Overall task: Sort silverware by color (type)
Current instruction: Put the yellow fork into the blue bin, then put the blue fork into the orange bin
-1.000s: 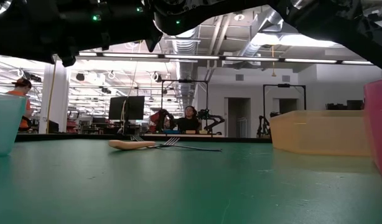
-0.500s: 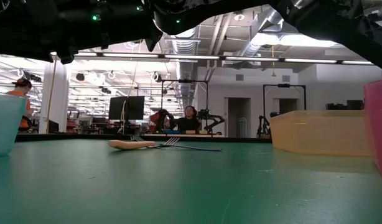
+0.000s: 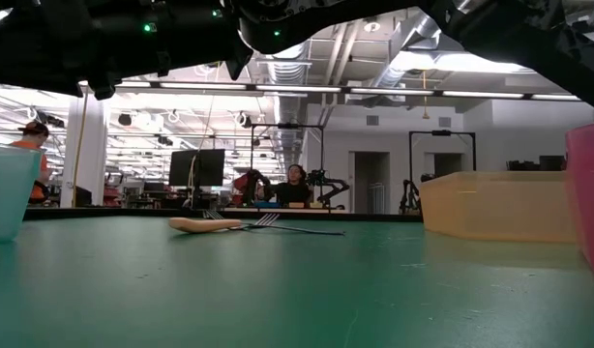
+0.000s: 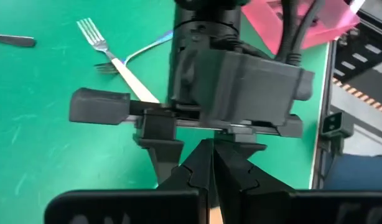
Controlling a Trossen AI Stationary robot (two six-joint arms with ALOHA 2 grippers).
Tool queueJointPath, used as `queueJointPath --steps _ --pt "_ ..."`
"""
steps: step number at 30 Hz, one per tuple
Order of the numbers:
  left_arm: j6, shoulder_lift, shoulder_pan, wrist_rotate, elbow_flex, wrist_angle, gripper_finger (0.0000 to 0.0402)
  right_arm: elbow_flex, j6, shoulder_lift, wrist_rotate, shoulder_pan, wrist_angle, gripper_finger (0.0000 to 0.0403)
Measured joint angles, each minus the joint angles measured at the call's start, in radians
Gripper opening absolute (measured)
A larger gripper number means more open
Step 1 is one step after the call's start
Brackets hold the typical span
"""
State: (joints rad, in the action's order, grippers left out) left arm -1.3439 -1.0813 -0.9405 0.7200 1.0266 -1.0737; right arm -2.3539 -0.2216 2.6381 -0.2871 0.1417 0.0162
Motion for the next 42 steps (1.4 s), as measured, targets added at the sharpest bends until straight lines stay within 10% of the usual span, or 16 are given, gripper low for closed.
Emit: queueJointPath --steps 42 --pt "-0.021 -0.083 -0.047 -0.338 -0.004 0.168 0.0000 0.000 -0.027 0.000 -0.001 0.007 0.000 0.0175"
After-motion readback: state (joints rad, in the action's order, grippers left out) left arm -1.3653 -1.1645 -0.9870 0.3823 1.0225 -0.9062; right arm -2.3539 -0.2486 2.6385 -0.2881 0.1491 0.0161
